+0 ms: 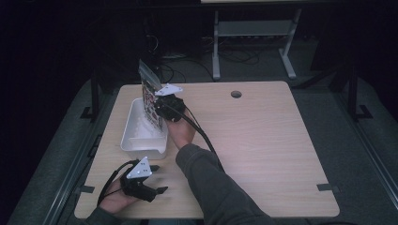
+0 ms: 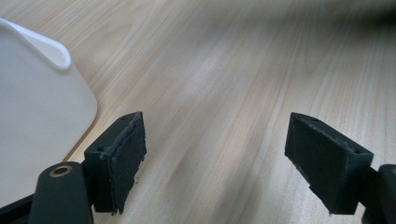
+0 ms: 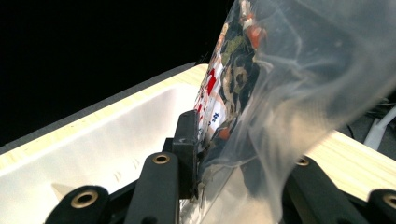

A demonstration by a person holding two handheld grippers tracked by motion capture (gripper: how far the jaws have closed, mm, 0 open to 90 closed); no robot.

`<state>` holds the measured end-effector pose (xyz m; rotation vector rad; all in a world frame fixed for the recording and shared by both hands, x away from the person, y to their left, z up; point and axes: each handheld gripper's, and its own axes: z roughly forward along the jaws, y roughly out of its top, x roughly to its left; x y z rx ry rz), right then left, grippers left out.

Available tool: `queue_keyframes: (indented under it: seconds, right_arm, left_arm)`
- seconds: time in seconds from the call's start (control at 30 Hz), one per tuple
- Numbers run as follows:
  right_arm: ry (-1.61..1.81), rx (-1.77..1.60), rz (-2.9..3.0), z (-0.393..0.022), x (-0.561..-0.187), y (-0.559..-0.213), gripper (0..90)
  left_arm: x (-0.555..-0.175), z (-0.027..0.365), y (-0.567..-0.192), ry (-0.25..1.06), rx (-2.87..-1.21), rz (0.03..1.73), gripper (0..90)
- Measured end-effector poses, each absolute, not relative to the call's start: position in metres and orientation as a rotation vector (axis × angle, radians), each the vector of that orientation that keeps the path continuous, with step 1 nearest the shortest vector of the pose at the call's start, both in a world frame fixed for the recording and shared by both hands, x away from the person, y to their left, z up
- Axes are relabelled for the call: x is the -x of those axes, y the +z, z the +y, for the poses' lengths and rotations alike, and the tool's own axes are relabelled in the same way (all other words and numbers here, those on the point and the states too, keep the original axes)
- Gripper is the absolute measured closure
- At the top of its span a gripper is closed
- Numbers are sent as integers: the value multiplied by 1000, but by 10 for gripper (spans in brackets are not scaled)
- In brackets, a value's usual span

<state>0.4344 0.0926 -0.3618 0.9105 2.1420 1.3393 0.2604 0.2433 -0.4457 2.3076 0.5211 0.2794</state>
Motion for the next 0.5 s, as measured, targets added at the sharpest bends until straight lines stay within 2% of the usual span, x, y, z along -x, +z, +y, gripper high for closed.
queue_keyframes:
  seconds: [0.5]
  right_arm:
    - [1344, -916, 2119, 89, -432, -367, 677]
  left_arm:
    - [-261, 242, -446, 279, -2309, 523, 199]
